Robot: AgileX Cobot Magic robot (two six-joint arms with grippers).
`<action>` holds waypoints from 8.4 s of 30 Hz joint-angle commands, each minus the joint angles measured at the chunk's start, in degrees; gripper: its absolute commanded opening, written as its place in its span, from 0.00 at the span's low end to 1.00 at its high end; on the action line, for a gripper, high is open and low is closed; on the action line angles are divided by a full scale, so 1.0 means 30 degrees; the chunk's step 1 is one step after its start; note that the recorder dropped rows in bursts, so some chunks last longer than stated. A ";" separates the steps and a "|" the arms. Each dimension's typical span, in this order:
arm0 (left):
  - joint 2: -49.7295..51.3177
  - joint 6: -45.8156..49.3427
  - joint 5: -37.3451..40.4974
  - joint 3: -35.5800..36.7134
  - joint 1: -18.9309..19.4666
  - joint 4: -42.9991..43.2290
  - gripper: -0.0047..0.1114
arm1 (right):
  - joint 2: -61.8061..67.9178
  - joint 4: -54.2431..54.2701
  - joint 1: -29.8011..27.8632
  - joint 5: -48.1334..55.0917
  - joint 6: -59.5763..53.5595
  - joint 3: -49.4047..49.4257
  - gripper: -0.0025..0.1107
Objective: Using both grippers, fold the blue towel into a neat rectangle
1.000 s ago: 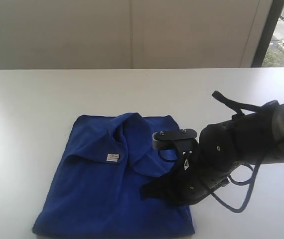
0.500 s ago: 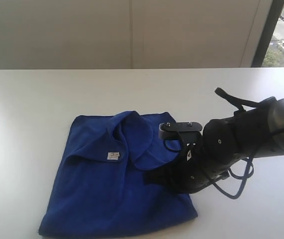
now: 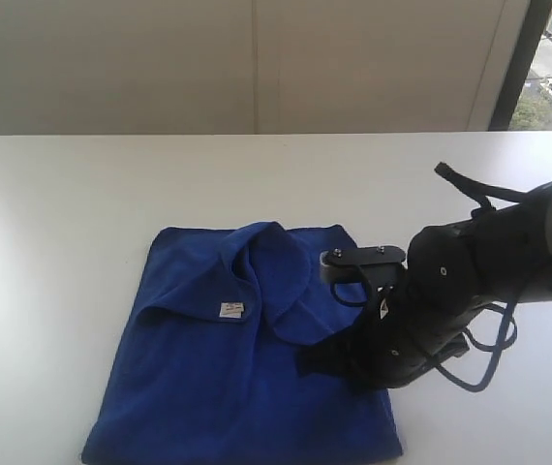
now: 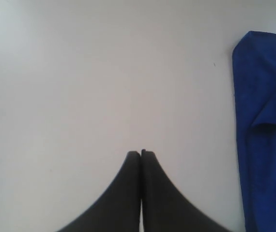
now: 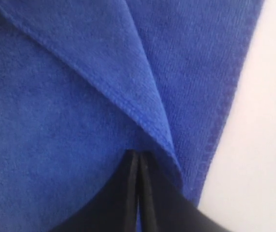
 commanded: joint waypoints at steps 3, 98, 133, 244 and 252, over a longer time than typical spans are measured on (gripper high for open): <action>-0.0181 0.0048 0.0213 0.0038 0.0013 -0.0150 0.04 | -0.1322 -0.0268 -0.0139 -0.1086 -0.0536 -0.0807 0.02; -0.0181 0.0048 0.0213 0.0038 0.0013 -0.0150 0.04 | 0.5221 -0.3540 -0.3991 0.1925 -0.5672 -1.2281 0.02; -0.0181 0.0048 0.0213 0.0038 0.0013 -0.0150 0.04 | 0.3620 -0.5226 -0.3991 0.4661 -0.5238 -1.2245 0.28; 1.8436 0.1436 -0.4728 -0.9653 -1.7363 0.2497 0.45 | 0.2506 0.0858 -0.4014 0.5702 -0.2761 -0.9800 0.02; 1.8682 0.1436 -0.5382 -0.9653 -1.7363 0.2497 0.44 | 0.2506 0.0858 -0.4014 0.5690 -0.2718 -0.9800 0.02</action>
